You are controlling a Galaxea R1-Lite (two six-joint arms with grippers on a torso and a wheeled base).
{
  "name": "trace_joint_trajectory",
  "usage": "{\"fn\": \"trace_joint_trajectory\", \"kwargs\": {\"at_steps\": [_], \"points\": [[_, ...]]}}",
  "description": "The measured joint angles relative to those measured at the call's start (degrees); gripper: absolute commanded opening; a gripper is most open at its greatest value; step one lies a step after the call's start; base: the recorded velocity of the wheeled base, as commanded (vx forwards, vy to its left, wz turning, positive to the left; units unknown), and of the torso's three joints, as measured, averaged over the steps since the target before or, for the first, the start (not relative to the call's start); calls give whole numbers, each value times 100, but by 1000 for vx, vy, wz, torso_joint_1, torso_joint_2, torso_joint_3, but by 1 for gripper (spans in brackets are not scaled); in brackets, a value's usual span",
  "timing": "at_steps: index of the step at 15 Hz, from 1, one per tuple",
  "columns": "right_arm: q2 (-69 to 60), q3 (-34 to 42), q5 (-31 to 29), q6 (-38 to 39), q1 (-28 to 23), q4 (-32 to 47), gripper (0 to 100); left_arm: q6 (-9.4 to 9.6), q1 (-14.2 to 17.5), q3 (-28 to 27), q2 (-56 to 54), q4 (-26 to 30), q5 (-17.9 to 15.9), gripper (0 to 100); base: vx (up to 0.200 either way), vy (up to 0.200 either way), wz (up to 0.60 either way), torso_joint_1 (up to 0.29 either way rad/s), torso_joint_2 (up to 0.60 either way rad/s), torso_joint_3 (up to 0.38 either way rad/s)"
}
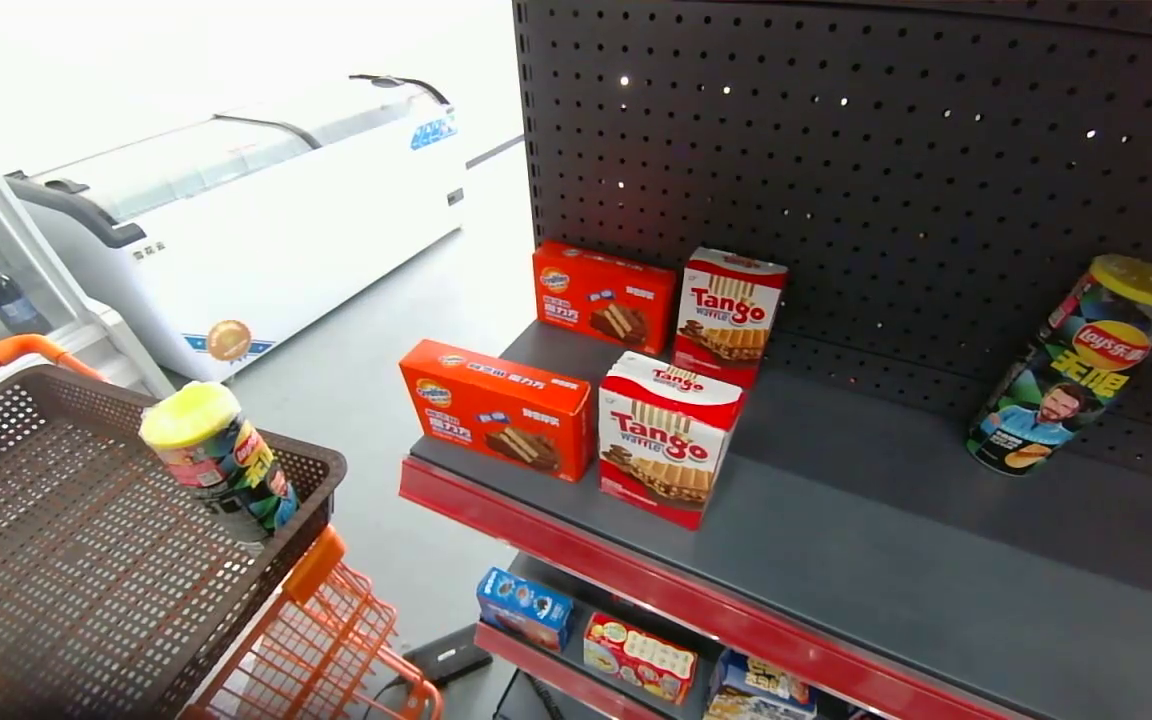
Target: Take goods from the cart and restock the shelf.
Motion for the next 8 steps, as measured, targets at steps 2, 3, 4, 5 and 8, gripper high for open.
{"fn": "trace_joint_trajectory", "kwargs": {"at_steps": [2, 3, 4, 5, 8], "points": [[0, 0, 0, 0, 0, 0, 100, -6, 2, -444, 429, 40, 39, 100, 0, 0, 0, 0, 0, 0], [0, 0, 1, 0, 0, 0, 100, -33, 2, -719, 848, 38, 57, 100, 0, 0, 0, 0, 0, 0], [0, 0, 1, 0, 0, 0, 100, -77, 11, -1045, 1428, -17, 61, 100, 0, 0, 0, 0, 0, 0], [0, 0, 0, 0, 0, 0, 100, -110, 68, -1334, 2029, -115, 46, 100, 0, 0, 0, 0, 0, 0], [0, 0, 1, 0, 0, 0, 100, 20, 636, -1904, 3958, -873, -132, 100, 0, 0, 0, 0, 0, 0]]}}
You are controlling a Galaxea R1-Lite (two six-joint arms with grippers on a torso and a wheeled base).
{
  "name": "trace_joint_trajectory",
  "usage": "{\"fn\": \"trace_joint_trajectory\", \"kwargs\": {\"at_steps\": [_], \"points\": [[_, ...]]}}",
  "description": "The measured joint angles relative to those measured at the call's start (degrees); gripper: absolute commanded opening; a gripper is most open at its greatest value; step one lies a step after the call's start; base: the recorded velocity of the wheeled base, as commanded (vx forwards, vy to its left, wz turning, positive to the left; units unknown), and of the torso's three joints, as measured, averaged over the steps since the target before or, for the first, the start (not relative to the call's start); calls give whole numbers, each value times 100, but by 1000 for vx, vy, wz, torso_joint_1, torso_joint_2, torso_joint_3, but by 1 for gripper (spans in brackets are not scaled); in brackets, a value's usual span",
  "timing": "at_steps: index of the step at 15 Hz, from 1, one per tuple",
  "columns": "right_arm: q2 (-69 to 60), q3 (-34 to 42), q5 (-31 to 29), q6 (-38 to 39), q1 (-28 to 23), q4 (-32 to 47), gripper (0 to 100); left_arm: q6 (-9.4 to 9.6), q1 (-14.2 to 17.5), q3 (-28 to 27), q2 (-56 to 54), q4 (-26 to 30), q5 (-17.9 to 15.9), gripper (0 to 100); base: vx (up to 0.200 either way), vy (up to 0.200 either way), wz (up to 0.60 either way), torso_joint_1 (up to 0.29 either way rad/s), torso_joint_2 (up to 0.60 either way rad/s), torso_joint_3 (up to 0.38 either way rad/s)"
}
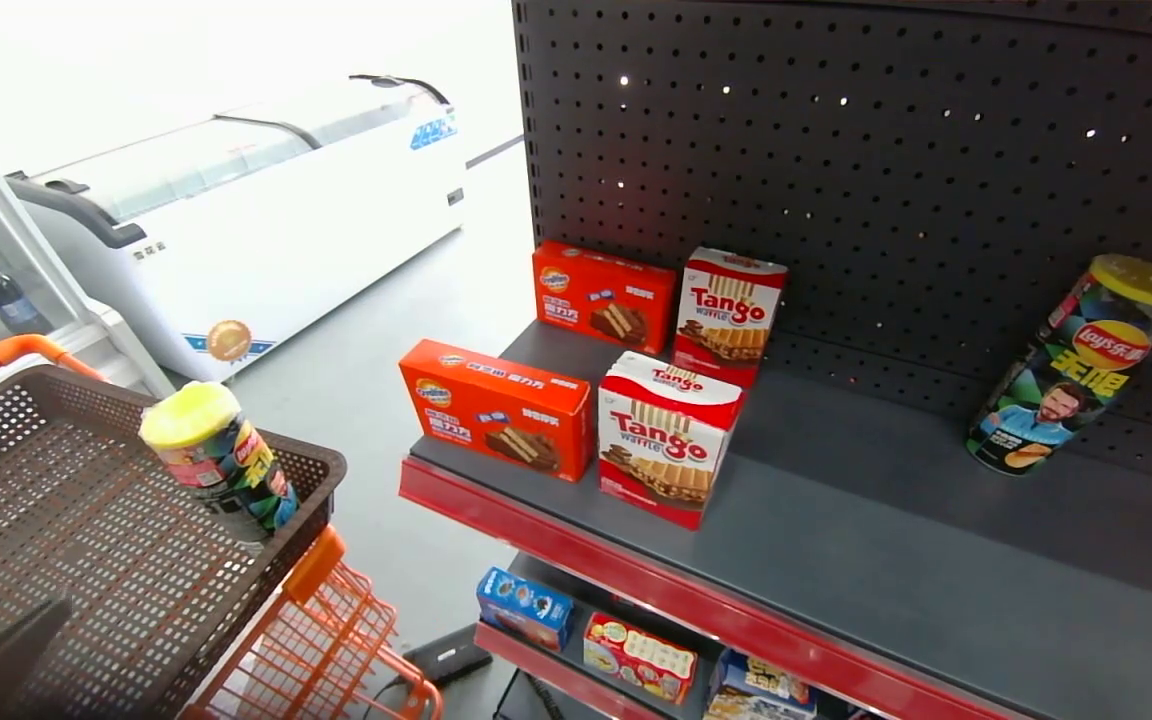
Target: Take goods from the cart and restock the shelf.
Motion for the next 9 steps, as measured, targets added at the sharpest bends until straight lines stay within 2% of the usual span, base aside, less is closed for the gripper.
{"fn": "trace_joint_trajectory", "kwargs": {"at_steps": [2, 4, 6, 9], "points": [[0, 0, -1, 0, 0, 0, 100, 385, 396, -110, 1202, -809, -183, 100, 0, 0, 0, 0, 0, 0], [0, 0, 0, -2, 0, 0, 100, 646, 573, -63, 2205, -1863, -293, 100, 0, 0, 0, 0, 0, 0], [0, 0, -1, 0, 0, 0, 100, 785, 661, 173, 3143, -3133, -254, 100, 0, 0, 0, 0, 0, 0], [0, 0, 0, -2, 0, 0, 100, 846, 681, 468, 4219, -4478, -158, 100, 0, 0, 0, 0, 0, 0]]}}
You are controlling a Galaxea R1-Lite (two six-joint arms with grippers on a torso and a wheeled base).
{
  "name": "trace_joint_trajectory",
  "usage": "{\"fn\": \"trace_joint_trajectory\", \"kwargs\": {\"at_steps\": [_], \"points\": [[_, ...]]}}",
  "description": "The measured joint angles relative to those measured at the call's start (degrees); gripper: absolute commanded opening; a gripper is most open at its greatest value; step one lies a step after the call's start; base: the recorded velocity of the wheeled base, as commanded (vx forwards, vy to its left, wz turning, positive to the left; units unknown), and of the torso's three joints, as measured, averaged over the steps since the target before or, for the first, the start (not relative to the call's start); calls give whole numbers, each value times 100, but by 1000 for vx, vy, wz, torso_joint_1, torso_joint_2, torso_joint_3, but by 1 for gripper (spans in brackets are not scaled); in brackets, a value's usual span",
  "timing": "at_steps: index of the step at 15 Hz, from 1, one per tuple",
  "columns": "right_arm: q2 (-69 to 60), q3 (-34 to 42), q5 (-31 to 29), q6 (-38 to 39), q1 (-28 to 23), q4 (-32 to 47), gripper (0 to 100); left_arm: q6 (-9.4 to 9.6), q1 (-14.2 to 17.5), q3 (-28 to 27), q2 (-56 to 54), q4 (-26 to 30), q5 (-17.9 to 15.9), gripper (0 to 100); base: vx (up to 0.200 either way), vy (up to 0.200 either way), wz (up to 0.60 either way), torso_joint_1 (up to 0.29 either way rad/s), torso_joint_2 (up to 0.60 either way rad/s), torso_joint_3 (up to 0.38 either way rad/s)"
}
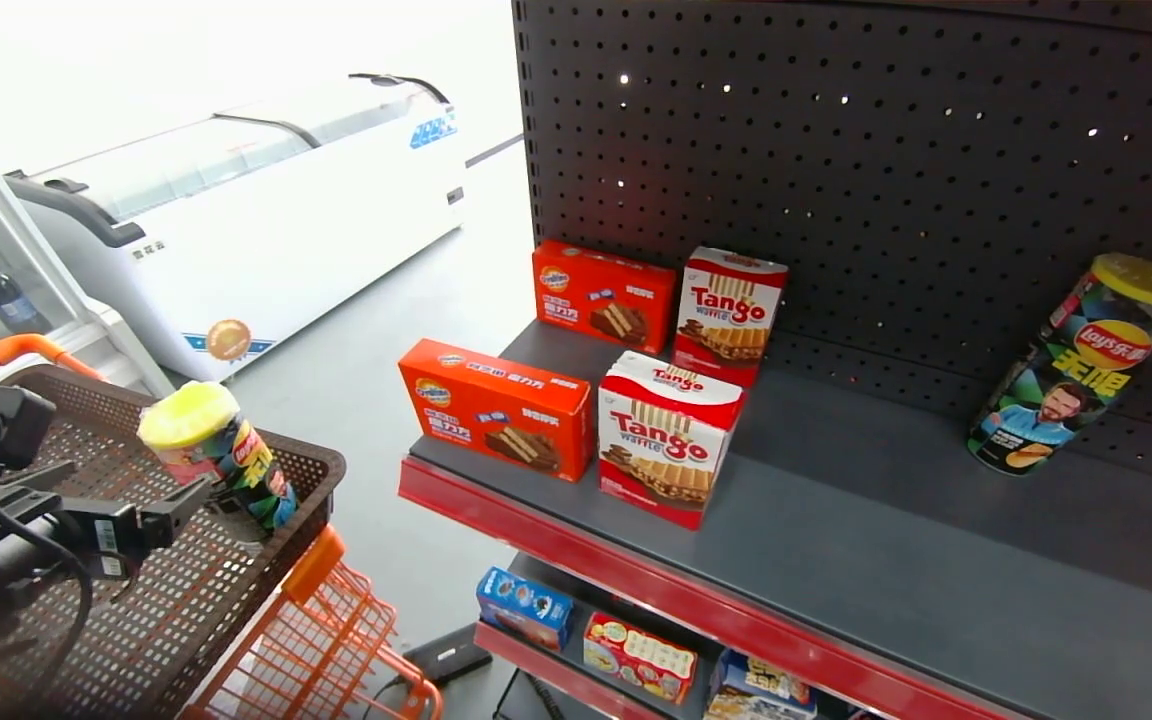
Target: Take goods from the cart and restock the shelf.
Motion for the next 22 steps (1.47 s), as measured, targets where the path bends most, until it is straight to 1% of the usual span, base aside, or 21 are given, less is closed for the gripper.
{"fn": "trace_joint_trajectory", "kwargs": {"at_steps": [4, 9, 10, 11, 14, 17, 19, 20, 21, 22], "points": [[0, 0, -1, 0, 0, 2, 100, 22, -30, 78, 1035, -1270, 13, 100, 0, 0, 0, 0, 0, 0], [0, 0, -1, 2, 0, 0, 100, 18, -158, -74, 2189, -2370, 9, 100, 0, 0, 0, 0, 0, 0], [0, 0, -1, 0, 0, 0, 100, 16, -166, -140, 2386, -2517, 9, 100, 0, 0, 0, 0, 0, 0], [0, 0, 0, 2, 0, 2, 100, 11, -169, -267, 2578, -2628, 9, 100, 0, 0, 0, 0, 0, 0], [0, 0, -1, 2, 0, 0, 100, 13, -148, -669, 3042, -2673, 9, 100, 0, 0, 0, 0, 0, 0], [0, 0, -4, 2, 0, 0, 100, 11, -130, -909, 3339, -2675, 6, 100, 0, 0, 0, 0, 0, 0], [0, 0, -1, 2, 0, 0, 100, -28, -139, -1067, 3521, -2686, 13, 100, 0, 0, 0, 0, 0, 0], [0, 0, -1, 2, 0, 0, 100, -88, -150, -1157, 3639, -2745, 16, 0, 0, 0, 0, 0, 0, 0], [0, 0, -1, 0, 0, 0, 100, -138, -158, -1273, 3739, -2783, 16, 0, 0, 0, 0, 0, 0, 0], [0, 0, -1, 2, 0, 0, 100, -146, -168, -1342, 3821, -2783, 13, 0, 0, 0, 0, 0, 0, 0]]}}
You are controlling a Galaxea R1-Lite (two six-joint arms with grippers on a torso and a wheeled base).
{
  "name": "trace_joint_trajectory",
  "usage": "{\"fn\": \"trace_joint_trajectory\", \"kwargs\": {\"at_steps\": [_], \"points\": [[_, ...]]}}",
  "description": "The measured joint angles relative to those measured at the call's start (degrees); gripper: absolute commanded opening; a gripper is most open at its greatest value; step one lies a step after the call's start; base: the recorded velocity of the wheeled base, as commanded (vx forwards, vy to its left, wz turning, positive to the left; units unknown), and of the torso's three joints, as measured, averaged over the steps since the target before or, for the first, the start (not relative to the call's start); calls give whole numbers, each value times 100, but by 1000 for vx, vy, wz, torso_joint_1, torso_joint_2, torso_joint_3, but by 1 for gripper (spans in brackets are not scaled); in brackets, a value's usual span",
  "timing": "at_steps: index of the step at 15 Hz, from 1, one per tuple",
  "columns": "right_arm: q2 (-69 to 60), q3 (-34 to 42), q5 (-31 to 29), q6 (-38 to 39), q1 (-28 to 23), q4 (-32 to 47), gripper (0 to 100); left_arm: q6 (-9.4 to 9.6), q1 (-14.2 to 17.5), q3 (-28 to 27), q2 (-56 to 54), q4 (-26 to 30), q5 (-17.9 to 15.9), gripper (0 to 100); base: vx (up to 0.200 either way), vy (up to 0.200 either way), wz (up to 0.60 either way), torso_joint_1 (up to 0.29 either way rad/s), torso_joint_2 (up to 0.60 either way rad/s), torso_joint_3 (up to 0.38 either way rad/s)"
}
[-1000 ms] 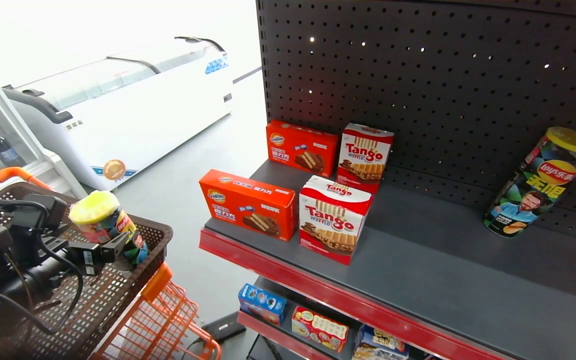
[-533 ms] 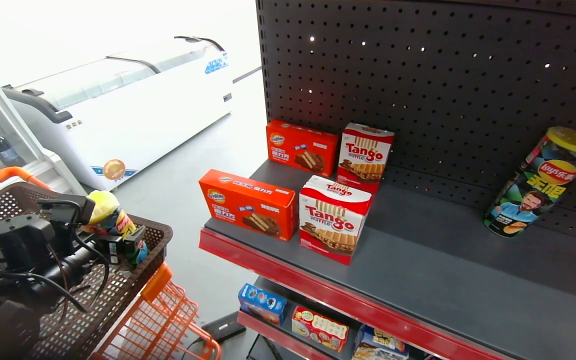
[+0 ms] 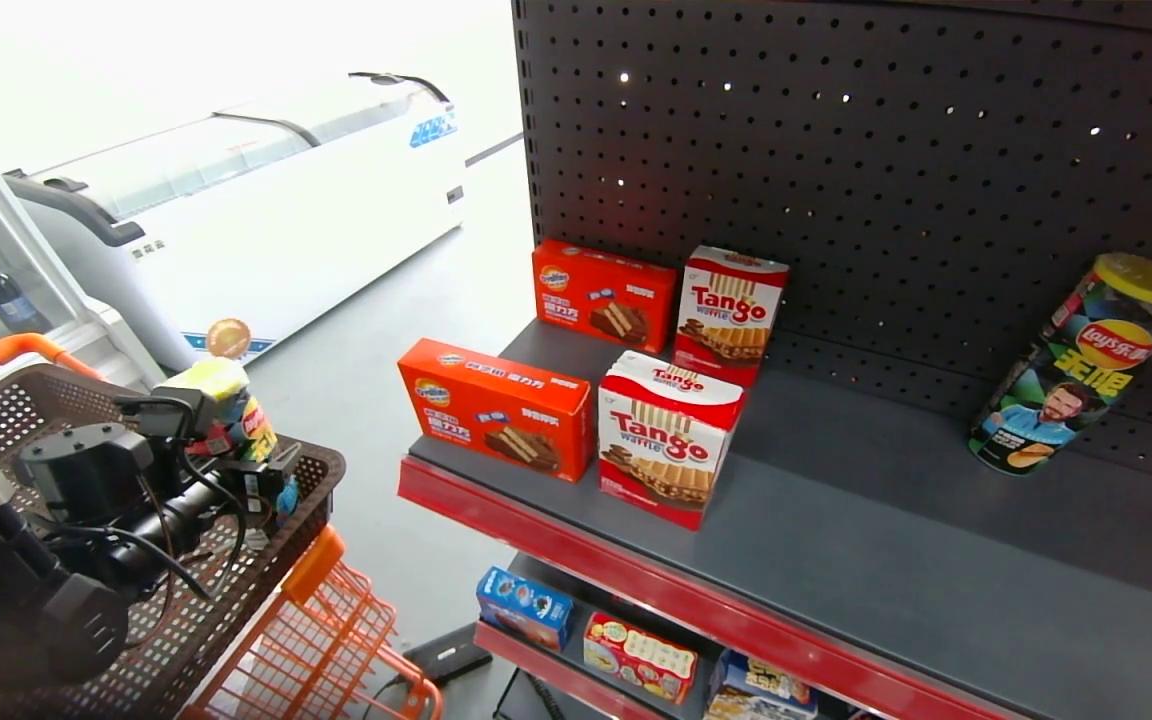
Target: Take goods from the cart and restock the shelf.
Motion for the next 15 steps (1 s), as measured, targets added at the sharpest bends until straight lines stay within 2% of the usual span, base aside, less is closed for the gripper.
{"fn": "trace_joint_trajectory", "kwargs": {"at_steps": [8, 13, 15], "points": [[0, 0, 1, 0, 0, 0, 100, -5, -163, -385, -46, 77, 4, 0, 0, 0, 0, 0, 0, 0], [0, 0, 1, 0, 0, 0, 100, -11, -262, -755, -1213, 1354, -115, 0, 0, 0, 0, 0, 0, 0], [0, 0, 0, -2, 0, 0, 100, -22, -336, -931, -1664, 1645, -433, 0, 0, 0, 0, 0, 0, 0]]}}
